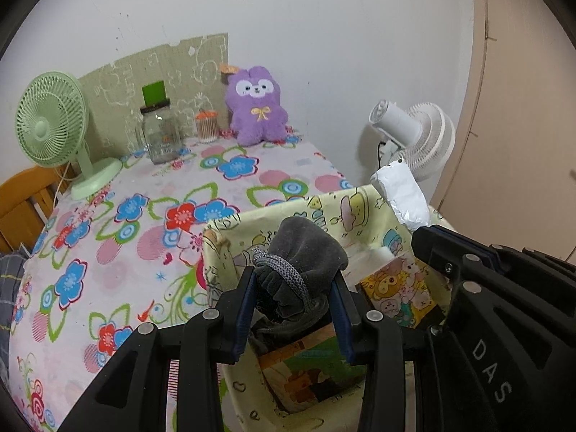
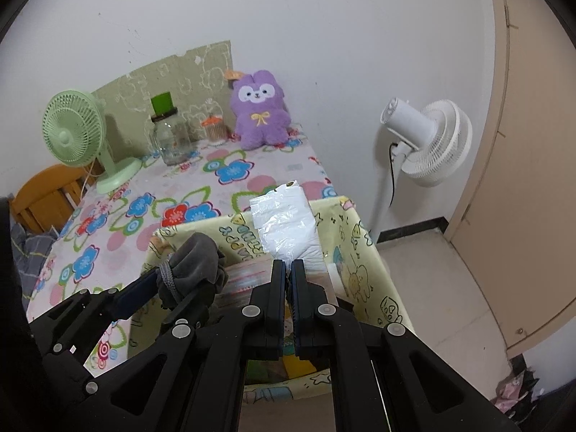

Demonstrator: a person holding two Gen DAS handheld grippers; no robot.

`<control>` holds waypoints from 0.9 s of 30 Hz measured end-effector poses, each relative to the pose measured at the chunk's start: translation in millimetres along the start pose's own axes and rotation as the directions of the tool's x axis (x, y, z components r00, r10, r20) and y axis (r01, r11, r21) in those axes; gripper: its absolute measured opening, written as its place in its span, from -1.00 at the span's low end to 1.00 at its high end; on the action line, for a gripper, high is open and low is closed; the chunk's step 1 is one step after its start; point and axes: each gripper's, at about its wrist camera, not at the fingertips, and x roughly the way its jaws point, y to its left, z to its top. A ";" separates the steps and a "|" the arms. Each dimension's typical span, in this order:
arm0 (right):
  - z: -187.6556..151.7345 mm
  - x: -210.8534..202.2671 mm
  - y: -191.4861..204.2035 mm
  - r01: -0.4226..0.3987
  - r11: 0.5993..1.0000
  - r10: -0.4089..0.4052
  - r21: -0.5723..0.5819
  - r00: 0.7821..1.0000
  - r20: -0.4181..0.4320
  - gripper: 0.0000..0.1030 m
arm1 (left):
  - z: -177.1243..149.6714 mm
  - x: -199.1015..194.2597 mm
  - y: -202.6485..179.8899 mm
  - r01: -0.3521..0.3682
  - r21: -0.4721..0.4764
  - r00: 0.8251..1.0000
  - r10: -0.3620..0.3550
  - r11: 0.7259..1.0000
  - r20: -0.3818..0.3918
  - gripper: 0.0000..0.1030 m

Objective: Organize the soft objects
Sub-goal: 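Open the left gripper over the box while the right gripper releases the tissue roll inside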

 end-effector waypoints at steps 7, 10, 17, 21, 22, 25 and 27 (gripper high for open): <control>-1.5 15.3 -2.0 -0.019 1.000 0.020 0.007 0.999 -0.035 -0.89 | 0.5 10.6 -0.5 -0.014 0.006 1.000 0.014 1.000 -0.019 -0.17; -0.6 20.4 -1.6 -0.045 0.999 0.045 0.002 0.997 -0.056 -0.89 | 1.1 11.4 -1.0 -0.012 0.012 1.000 0.013 1.000 -0.024 -0.09; 0.1 22.2 -2.4 -0.073 0.997 0.073 0.003 0.995 -0.067 -0.86 | 0.7 9.4 -3.4 0.039 0.022 0.999 -0.038 0.999 -0.036 0.20; 0.1 21.3 -3.2 -0.072 0.997 0.071 -0.008 0.995 -0.076 -0.85 | 0.1 4.6 -5.2 0.053 0.028 0.998 -0.052 0.998 -0.030 0.44; -0.4 20.7 -3.3 -0.069 0.998 0.068 -0.012 0.995 -0.078 -0.85 | -0.2 2.9 -5.8 0.040 0.031 0.999 -0.039 0.999 -0.027 0.53; -1.1 18.6 -2.8 -0.068 0.998 0.066 -0.019 0.995 -0.076 -0.80 | -1.1 -0.4 -6.3 0.041 0.037 0.999 -0.040 0.998 -0.025 0.53; -1.5 16.4 -2.2 -0.065 0.998 0.063 -0.024 0.995 -0.074 -0.79 | -1.4 -2.7 -6.3 0.040 0.038 0.999 -0.039 0.998 -0.025 0.54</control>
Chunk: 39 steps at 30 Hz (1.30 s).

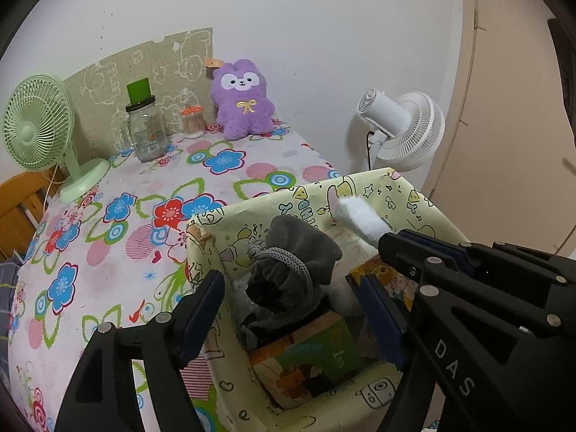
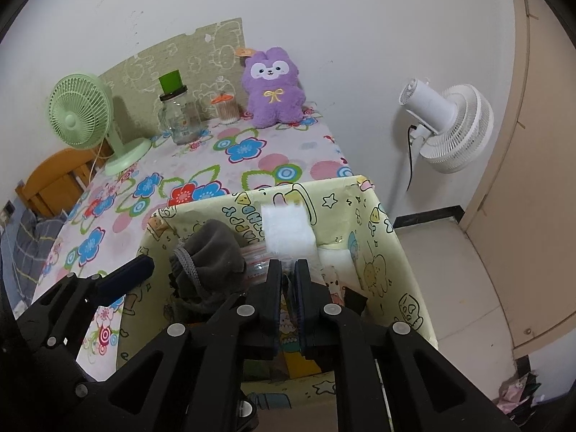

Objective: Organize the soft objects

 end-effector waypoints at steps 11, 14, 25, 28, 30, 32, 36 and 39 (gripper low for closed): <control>-3.2 -5.8 2.6 0.007 1.000 -0.007 -0.007 1.000 0.001 -0.79 | -5.4 -12.0 -1.3 -0.007 0.021 1.000 0.007 1.000 0.007 0.60; -5.0 -10.4 5.0 0.013 1.000 -0.013 -0.010 1.000 0.005 -0.79 | -7.1 -15.5 -1.2 -0.018 0.023 1.000 0.018 1.000 0.011 0.64; -9.7 -22.7 14.9 0.036 0.999 -0.036 -0.020 0.999 0.019 -0.49 | -13.7 -29.0 5.3 -0.028 0.028 0.999 0.027 0.999 0.025 0.70; -12.1 -30.4 14.9 0.030 1.000 -0.029 -0.002 0.998 0.055 0.31 | -14.7 -33.2 7.7 -0.038 0.028 0.999 0.037 0.999 0.033 0.74; -13.7 -36.8 17.1 0.013 1.000 -0.013 -0.002 0.997 0.076 0.37 | -15.0 -37.1 10.1 -0.033 0.024 0.999 0.032 0.999 0.039 0.75; -13.2 -39.7 21.9 0.020 1.000 -0.018 -0.015 0.997 0.078 0.37 | -14.9 -40.8 11.3 -0.034 0.021 0.998 0.033 0.999 0.046 0.76; -12.6 -47.2 29.0 0.017 1.000 -0.015 -0.020 0.996 0.092 0.43 | -15.2 -49.3 16.3 -0.038 0.015 0.998 0.037 0.999 0.060 0.82; -12.5 -54.4 35.8 0.017 1.000 -0.014 -0.024 0.994 0.111 0.57 | -15.9 -57.0 21.9 -0.042 0.007 0.996 0.042 0.999 0.073 0.89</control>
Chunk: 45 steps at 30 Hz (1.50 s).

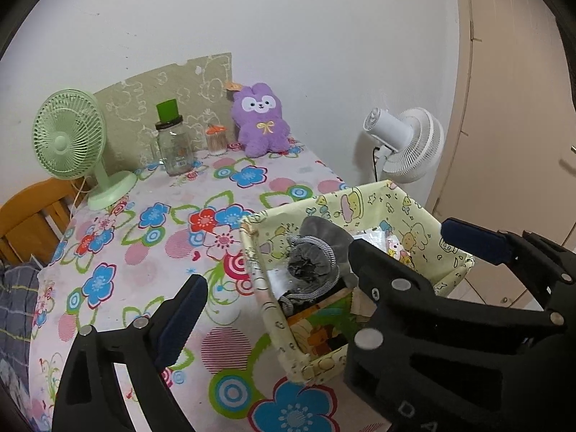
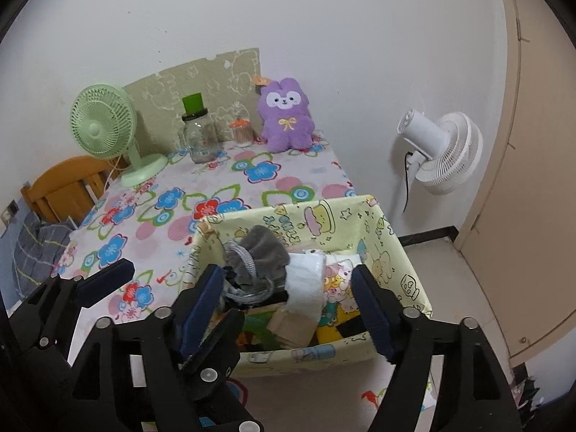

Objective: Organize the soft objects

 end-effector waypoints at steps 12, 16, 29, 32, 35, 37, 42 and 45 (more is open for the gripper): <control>1.3 -32.3 28.5 0.000 1.000 0.001 -0.009 0.997 0.083 0.85 | -1.9 -36.5 24.9 -0.030 -0.024 0.998 0.031 0.999 0.062 0.99; 1.5 -41.7 39.6 -0.007 1.000 0.009 -0.018 0.995 0.104 0.87 | -3.7 -47.7 34.9 -0.039 -0.035 0.996 0.042 0.999 0.079 0.99; 0.6 -77.6 80.0 -0.048 0.998 0.056 -0.048 0.980 0.190 0.97 | -9.4 -92.2 66.7 -0.105 -0.077 0.982 0.116 0.991 0.149 0.99; 0.3 -87.1 89.7 -0.059 0.996 0.071 -0.064 0.975 0.210 0.98 | -12.5 -104.1 76.0 -0.125 -0.093 0.976 0.139 0.988 0.165 0.99; -0.2 -97.6 99.6 -0.067 0.994 0.084 -0.081 0.969 0.232 1.00 | -14.4 -112.6 83.5 -0.142 -0.106 0.972 0.159 0.984 0.175 0.99; -1.1 -103.6 104.1 -0.073 0.994 0.092 -0.087 0.965 0.244 1.00 | -15.9 -118.9 88.7 -0.157 -0.114 0.967 0.176 0.981 0.183 0.99; -3.8 -116.3 111.4 -0.102 0.991 0.121 -0.085 0.958 0.261 1.00 | -21.3 -138.0 97.5 -0.183 -0.127 0.954 0.207 0.975 0.214 0.99; -6.8 -124.8 116.3 -0.113 0.990 0.131 -0.079 0.953 0.272 1.00 | -24.1 -147.9 102.6 -0.197 -0.135 0.947 0.224 0.971 0.229 0.99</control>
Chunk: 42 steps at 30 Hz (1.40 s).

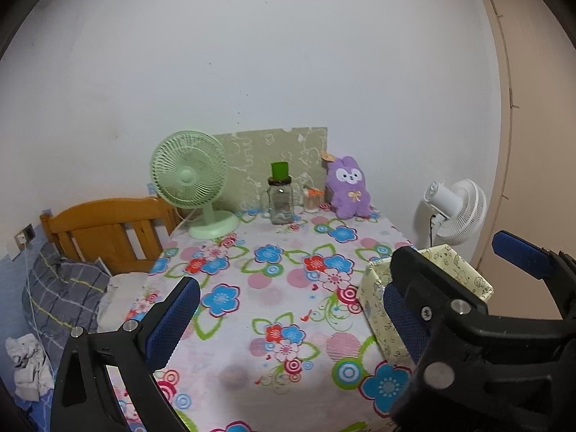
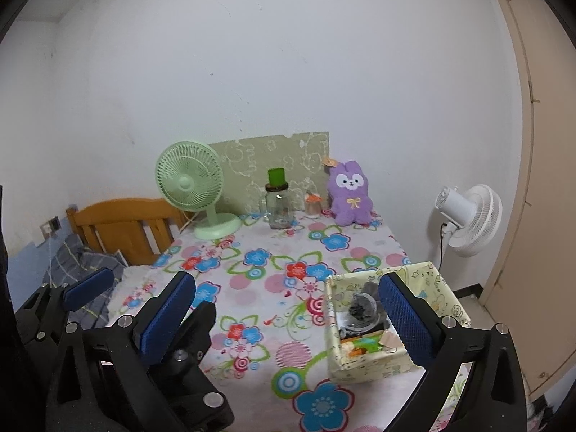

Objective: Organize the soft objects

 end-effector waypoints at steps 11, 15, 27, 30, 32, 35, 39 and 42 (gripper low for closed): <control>-2.1 -15.0 10.5 -0.006 1.000 0.006 0.003 1.000 0.024 1.00 | -3.8 -16.3 20.8 -0.033 -0.038 0.999 0.034 0.999 0.031 0.99; -2.3 -16.0 10.9 -0.004 1.000 0.004 0.006 1.000 0.027 1.00 | -4.1 -17.7 23.2 -0.038 -0.046 0.999 0.040 0.998 0.034 0.99; 1.8 -12.2 3.7 0.008 1.000 -0.008 0.004 1.000 0.028 1.00 | -3.4 -13.9 20.6 -0.048 -0.062 0.998 0.050 0.997 0.036 0.99; 3.7 -11.6 3.7 0.011 1.000 -0.011 -0.005 0.999 0.034 1.00 | -2.9 -15.1 20.9 -0.046 -0.067 0.998 0.049 0.997 0.039 0.99; 4.6 -11.4 3.9 0.011 1.000 -0.011 -0.009 0.999 0.036 1.00 | -2.6 -14.9 21.0 -0.047 -0.070 0.998 0.050 0.996 0.041 0.99; 4.5 -11.2 4.1 0.011 1.000 -0.011 -0.006 0.999 0.033 1.00 | -2.7 -14.7 21.5 -0.048 -0.068 0.998 0.050 0.997 0.039 0.99; 5.7 -8.7 3.0 0.011 1.000 -0.011 -0.002 1.000 0.027 1.00 | -2.1 -15.3 21.8 -0.050 -0.066 0.998 0.052 0.997 0.036 0.99; 5.5 -7.6 3.2 0.013 1.000 -0.013 -0.002 1.000 0.024 1.00 | -1.6 -14.6 21.7 -0.049 -0.067 0.998 0.051 0.997 0.035 0.99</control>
